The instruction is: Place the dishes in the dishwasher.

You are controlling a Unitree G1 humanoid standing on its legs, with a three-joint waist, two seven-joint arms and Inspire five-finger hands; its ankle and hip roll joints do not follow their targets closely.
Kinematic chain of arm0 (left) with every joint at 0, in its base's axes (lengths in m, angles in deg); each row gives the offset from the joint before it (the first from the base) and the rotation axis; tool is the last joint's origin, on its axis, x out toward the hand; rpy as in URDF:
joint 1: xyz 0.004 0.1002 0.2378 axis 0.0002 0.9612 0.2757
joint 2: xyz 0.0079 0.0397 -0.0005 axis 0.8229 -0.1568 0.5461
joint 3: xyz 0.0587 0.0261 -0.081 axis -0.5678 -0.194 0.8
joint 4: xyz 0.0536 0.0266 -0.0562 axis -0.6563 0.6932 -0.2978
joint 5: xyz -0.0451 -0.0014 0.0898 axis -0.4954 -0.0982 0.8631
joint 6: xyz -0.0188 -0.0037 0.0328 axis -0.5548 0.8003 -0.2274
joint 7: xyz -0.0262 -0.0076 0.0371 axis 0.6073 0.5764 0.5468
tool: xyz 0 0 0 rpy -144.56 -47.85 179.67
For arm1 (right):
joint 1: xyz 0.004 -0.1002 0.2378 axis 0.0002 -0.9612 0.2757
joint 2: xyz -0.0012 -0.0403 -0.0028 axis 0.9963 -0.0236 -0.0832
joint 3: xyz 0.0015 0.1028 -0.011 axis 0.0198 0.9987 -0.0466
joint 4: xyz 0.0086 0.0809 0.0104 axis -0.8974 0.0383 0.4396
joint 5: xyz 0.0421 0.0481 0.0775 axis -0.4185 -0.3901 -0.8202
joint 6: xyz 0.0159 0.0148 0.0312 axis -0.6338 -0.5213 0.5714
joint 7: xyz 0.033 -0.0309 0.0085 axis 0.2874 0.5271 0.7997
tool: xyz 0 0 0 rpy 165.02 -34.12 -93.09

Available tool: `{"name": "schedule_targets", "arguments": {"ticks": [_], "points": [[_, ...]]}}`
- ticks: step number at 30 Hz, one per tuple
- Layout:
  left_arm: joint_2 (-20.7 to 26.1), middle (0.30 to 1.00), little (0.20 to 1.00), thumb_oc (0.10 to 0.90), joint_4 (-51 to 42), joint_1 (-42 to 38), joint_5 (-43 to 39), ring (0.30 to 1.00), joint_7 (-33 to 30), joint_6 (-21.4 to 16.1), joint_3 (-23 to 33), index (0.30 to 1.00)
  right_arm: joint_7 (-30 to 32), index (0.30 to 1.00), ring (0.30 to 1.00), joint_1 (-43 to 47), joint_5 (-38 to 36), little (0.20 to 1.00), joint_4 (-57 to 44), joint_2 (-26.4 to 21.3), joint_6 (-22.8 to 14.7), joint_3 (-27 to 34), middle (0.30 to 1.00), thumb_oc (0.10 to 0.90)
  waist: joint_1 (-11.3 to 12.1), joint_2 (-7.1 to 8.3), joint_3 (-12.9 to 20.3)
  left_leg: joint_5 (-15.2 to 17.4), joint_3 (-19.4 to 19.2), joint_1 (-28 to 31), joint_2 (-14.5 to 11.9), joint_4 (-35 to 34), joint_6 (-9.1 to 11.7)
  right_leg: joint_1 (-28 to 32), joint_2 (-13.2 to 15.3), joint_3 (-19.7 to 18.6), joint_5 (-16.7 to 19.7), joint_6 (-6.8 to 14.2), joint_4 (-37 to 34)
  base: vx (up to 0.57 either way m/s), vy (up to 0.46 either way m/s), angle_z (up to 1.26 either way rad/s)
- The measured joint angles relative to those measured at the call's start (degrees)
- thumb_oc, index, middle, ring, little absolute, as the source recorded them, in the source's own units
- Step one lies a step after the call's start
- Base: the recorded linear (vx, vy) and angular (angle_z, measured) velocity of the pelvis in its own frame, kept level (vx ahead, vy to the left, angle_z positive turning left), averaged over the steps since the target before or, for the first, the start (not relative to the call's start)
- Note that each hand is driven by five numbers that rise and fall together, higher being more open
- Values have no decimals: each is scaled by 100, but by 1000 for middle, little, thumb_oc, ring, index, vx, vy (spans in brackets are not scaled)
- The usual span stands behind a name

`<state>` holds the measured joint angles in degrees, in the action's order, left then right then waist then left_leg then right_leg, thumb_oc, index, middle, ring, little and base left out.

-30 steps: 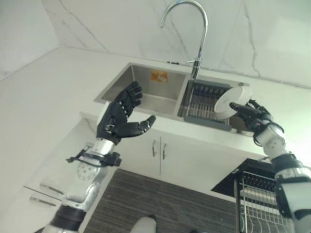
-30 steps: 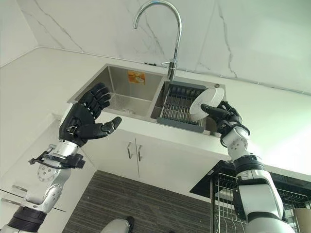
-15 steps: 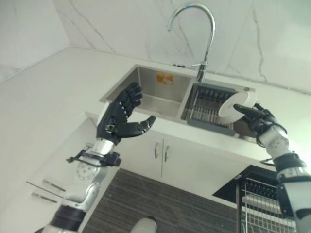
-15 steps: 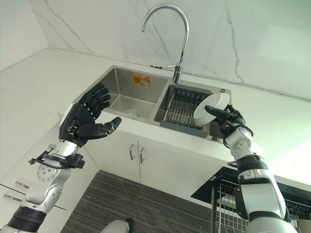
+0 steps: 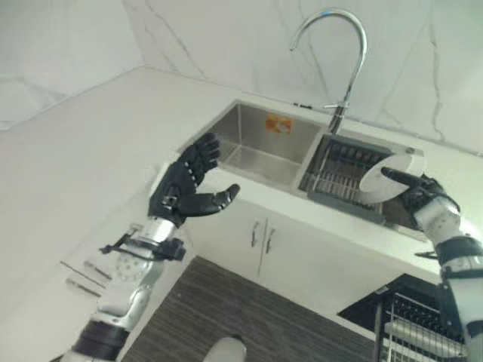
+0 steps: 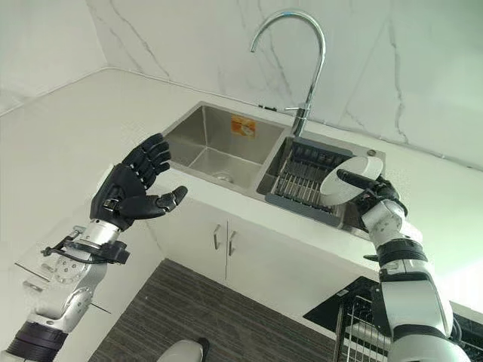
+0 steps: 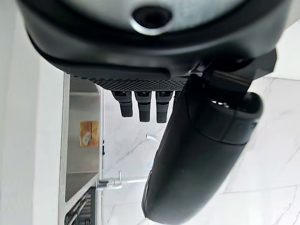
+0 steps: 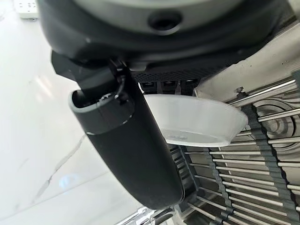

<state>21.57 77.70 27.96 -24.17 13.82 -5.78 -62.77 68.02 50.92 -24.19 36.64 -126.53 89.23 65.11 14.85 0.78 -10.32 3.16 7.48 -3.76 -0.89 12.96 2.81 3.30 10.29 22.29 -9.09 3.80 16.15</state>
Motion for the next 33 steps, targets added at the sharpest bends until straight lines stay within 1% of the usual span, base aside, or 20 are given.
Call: {"name": "schedule_targets", "arguments": {"ticks": [2, 4, 11, 15, 19, 21, 22, 23, 24, 26, 27, 28, 29, 30, 31, 32, 33], "points": [[81, 900, 900, 800, 0, 142, -1, 900, 6, 3, 25, 900, 0, 300, 300, 132, 1, 300, 121, -5, 0, 0, 300, 400, 15, -1, -1, -4, 13, -7, 2, -13, -3, -5, 23, 23, -9, 1, 10, 20, 13, 5], [140, 900, 900, 800, 0, 199, -2, 900, 25, 100, 25, 900, 3, 300, 300, 137, 2, 300, 122, -63, 0, 0, 300, 400, 88, -3, 0, -7, 39, -10, 12, -23, -4, -5, 22, 48, -13, 5, 13, 2, 21, 7], [139, 900, 900, 800, 8, 229, -8, 900, 107, 107, 23, 900, 188, 300, 300, 177, 4, 300, 129, -114, -39, -5, 300, 400, 132, -34, 0, -23, 100, -18, 48, -11, 3, 0, 28, 130, -19, 14, 0, -23, 39, 6], [139, 900, 900, 800, 8, 239, -11, 900, 110, 106, 22, 900, 333, 300, 300, 177, 28, 300, 129, -115, -71, -5, 300, 400, 115, -39, 1, -32, 113, -17, 60, -9, 1, 5, 36, 139, -21, 17, 11, -37, 42, 2], [139, 900, 900, 800, 8, 239, -21, 900, 120, 106, -30, 900, 429, 300, 300, 178, 46, 300, 127, -127, -189, -5, 300, 400, 85, -40, 0, -39, 114, -17, 70, -5, -3, -1, 51, 137, -21, 18, 25, -58, 74, -1], [139, 900, 900, 800, 7, 241, -213, 900, 122, 103, -44, 900, 428, 300, 300, 177, 262, 300, 21, -133, -261, -10, 300, 400, 20, -39, -1, -44, 82, -30, 89, -5, -12, -48, 98, 99, -18, 21, 56, -75, 146, -6], [131, 900, 900, 800, 7, 247, -214, 900, 127, 82, -48, 900, 424, 300, 300, 130, 270, 300, -292, -129, -388, -31, 300, 400, -72, -39, -4, -48, 69, -57, 102, 6, -21, -96, 136, 80, -16, 25, 84, -57, 163, -22], [125, 900, 900, 800, -11, 282, -212, 900, 156, 17, -67, 900, 373, 300, 300, -121, 550, 300, -1407, -124, -988, -32, 300, 400, -203, -75, -23, -27, -38, -138, 113, 57, -56, -239, 138, -46, 2, 41, 138, -43, 174, -32], [123, 900, 900, 800, -11, 283, -210, 900, 207, 14, -87, 900, 282, 300, 300, -131, 673, 300, -1923, -122, -1364, -32, 300, 400, -244, -101, -40, -22, -104, -131, 121, 59, -66, -272, 139, -127, 17, 58, 159, -29, 162, -37], [114, 900, 900, 800, -90, 315, -212, 900, 359, -49, -90, 900, 280, 300, 300, -251, 719, 300, -2759, -123, -2015, 8, 300, 400, -393, -99, -44, 15, -180, -100, 120, 87, -112, -276, 149, -191, 32, 74, 145, -24, 157, -22], [111, 900, 900, 800, -179, 317, -212, 900, 412, -62, -90, 900, 308, 300, 300, -483, 784, 300, -3417, -123, -2337, 138, 300, 400, -396, -94, -47, 29, -238, -94, 114, 84, -126, -304, 149, -253, 35, 80, 145, -24, 132, -17], [107, 900, 900, 800, -214, 316, -212, 900, 447, -66, -89, 900, 311, 300, 300, -559, 829, 300, -3644, -119, -2476, 181, 300, 400, -399, -94, -47, 34, -259, -93, 111, 85, -132, -314, 149, -280, 41, 86, 145, -32, 194, -32], [88, 900, 900, 800, -332, 314, -191, 900, 542, -165, -88, 900, 408, 300, 300, -642, 962, 300, -4320, -41, -2967, 248, 300, 400, -517, -92, -48, 66, -372, -56, 100, 106, -171, -329, 163, -401, 69, 109, 145, -24, 156, -34], [67, 900, 900, 800, -335, 295, -151, 900, 542, -193, -97, 900, 525, 300, 300, -683, 1093, 300, -4538, 47, -3058, 291, 300, 400, -569, -75, -59, 93, -439, -13, 97, 126, -182, -367, 164, -477, 89, 116, 128, -5, 212, -53], [43, 900, 900, 800, -334, 253, -83, 900, 521, -202, -134, 900, 782, 300, 300, -972, 1364, 300, -5100, 241, -3189, 379, 300, 400, -680, -36, -74, 133, -555, 0, 81, 185, -205, -461, 177, -637, 89, 140, 190, 10, 149, -46], [-14, 900, 900, 800, -320, 260, -24, 900, 514, -215, -135, 900, 873, 300, 300, -1132, 1552, 300, -5316, 339, -3193, 389, 300, 400, -765, -17, -81, 163, -590, -33, 83, 240, -212, -491, 171, -699, 95, 146, 179, 10, 163, -54], [-48, 900, 900, 800, -330, 270, 22, 900, 545, -207, -166, 900, 969, 300, 300, -1459, 1708, 300, -5651, 470, -3189, 432, 300, 400, -828, 29, -93, 205, -723, -25, 78, 258, -233, -549, 153, -813, 119, 155, 188, -4, 108, -55]]}}
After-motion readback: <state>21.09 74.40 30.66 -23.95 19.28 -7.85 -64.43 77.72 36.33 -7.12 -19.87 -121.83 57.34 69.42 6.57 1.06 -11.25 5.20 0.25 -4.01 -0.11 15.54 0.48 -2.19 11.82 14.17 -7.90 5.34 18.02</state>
